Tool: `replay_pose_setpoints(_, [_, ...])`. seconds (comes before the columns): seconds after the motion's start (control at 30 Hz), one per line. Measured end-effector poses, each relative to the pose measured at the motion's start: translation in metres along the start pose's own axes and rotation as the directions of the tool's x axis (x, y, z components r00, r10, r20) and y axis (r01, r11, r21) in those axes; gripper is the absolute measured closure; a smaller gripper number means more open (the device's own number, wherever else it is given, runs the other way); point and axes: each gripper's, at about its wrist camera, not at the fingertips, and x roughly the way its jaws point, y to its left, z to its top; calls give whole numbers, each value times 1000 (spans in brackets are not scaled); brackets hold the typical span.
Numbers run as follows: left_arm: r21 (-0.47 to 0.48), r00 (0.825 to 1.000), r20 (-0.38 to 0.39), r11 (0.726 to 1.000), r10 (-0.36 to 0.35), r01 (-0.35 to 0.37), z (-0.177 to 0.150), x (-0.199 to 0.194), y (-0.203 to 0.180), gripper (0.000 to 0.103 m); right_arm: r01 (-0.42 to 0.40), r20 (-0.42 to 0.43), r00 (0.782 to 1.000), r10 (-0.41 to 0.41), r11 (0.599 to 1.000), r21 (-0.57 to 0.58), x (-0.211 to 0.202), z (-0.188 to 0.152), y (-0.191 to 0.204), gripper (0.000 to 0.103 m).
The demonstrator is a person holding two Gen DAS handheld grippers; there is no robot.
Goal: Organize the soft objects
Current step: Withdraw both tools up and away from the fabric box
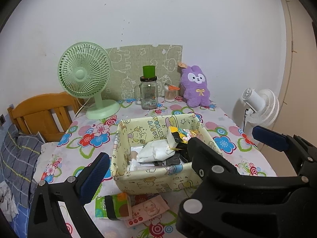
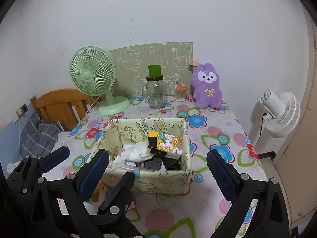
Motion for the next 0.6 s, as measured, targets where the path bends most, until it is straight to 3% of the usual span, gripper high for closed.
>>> replay_pose_setpoints(0.6, [-10,1000,13,1000,-18,18,-30,-28,-1,0,-2,4,1000,2,1000,-13,-29,-26,8,2])
